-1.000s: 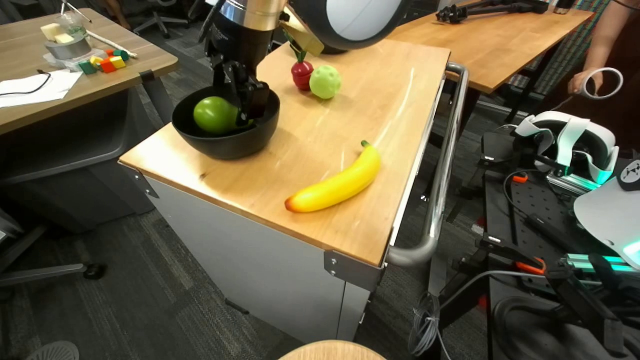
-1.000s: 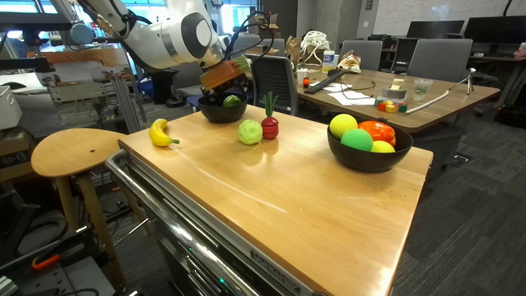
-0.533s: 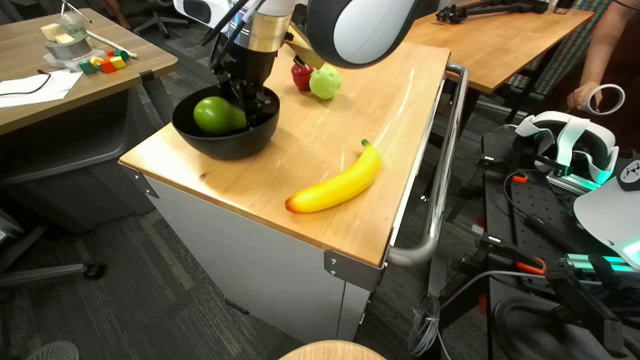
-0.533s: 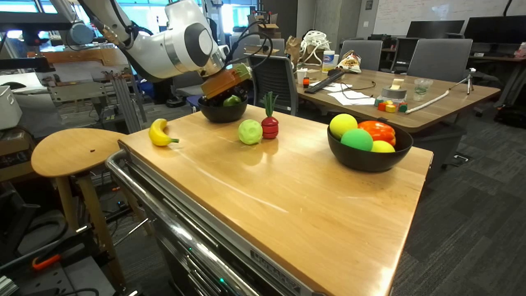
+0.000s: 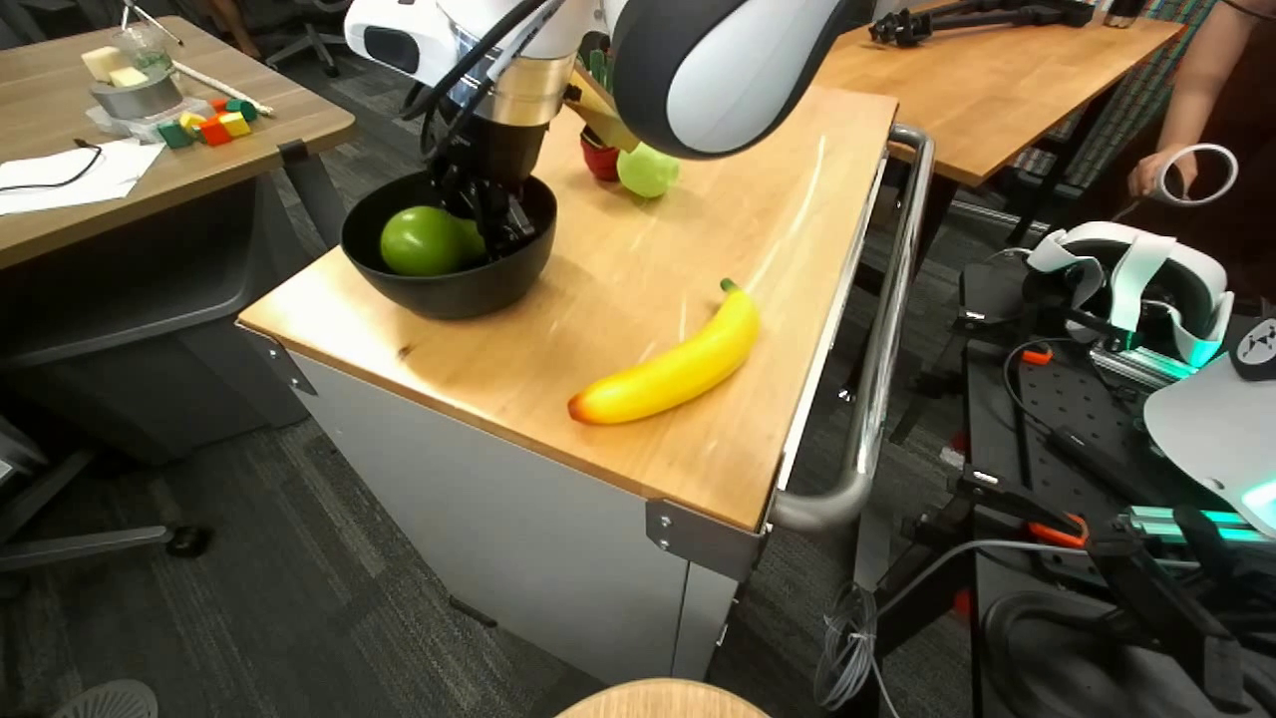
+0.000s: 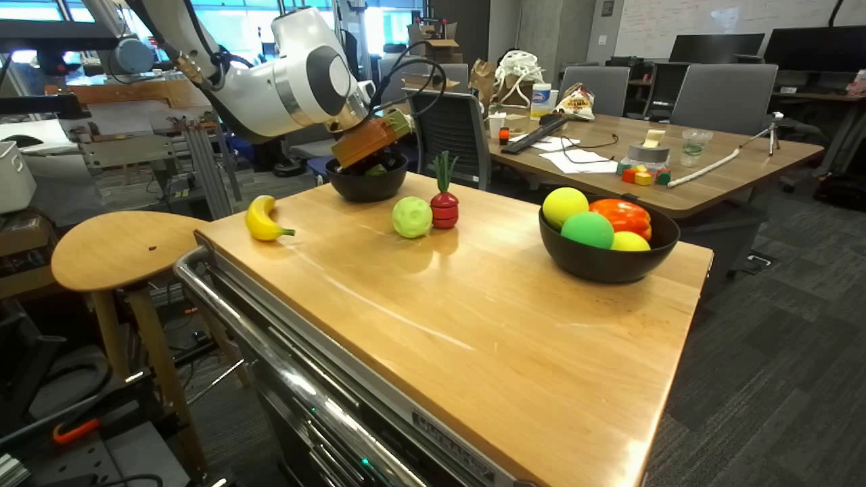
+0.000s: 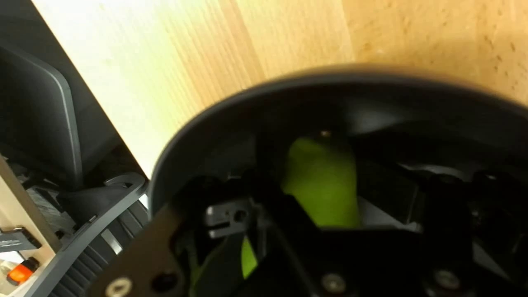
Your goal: Take the fruits and vegetables out of the bowls and put them on the table
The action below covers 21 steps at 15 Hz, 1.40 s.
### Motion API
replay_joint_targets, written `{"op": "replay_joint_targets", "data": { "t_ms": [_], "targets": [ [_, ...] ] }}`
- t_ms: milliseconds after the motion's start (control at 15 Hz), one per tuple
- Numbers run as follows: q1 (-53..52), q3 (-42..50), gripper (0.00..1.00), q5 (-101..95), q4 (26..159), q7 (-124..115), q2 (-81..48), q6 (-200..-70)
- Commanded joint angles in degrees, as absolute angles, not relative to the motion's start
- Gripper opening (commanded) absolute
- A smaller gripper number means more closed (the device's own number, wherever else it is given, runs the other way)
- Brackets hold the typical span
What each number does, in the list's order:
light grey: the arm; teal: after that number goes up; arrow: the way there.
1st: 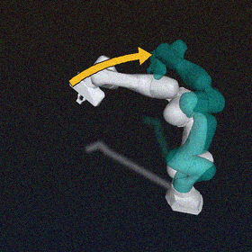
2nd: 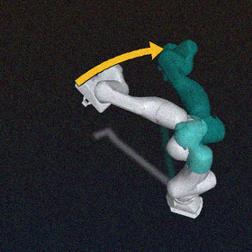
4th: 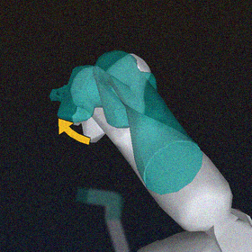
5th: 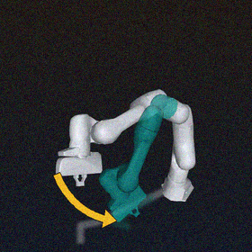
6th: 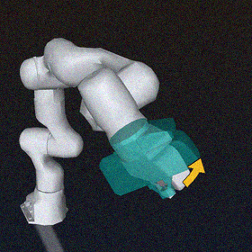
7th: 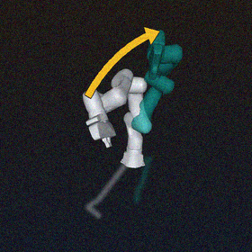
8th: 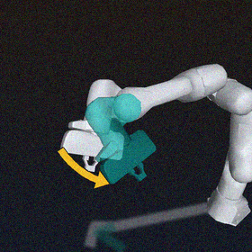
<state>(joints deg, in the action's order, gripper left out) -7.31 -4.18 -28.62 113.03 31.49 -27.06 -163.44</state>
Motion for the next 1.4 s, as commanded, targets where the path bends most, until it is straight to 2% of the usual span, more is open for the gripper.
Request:
{"op": "replay_joint_targets", "data": {
  "t_ms": [0,467,533,867,933,1000,1133,1333],
  "targets": [
    [-6.26,-5.01,0.19,-27.99,113.31,31.45,-26.47,-164.27],
    [-1.71,-10.93,0.01,-22.02,120.1,32.5,-21.24,-171.26],
    [-0.66,-12.33,0.06,-20.75,121.38,32.62,-20.45,-172.95],
    [5.12,-18.86,0.03,-16.54,126.97,32.49,-17.26,-177.32],
    [5.73,-19.36,0.05,-16.52,127.76,32.28,-16.79,-177.86],
    [6.33,-19.93,0.34,-16.39,128.19,32.05,-16.34,-177.22],
    [7.99,-21.81,0.4,-15.21,128.09,32.08,-15.91,-175.25],
    [9.38,-24.04,0.64,-13.54,125.9,32.37,-15.27,-170.72]
  ]
}}
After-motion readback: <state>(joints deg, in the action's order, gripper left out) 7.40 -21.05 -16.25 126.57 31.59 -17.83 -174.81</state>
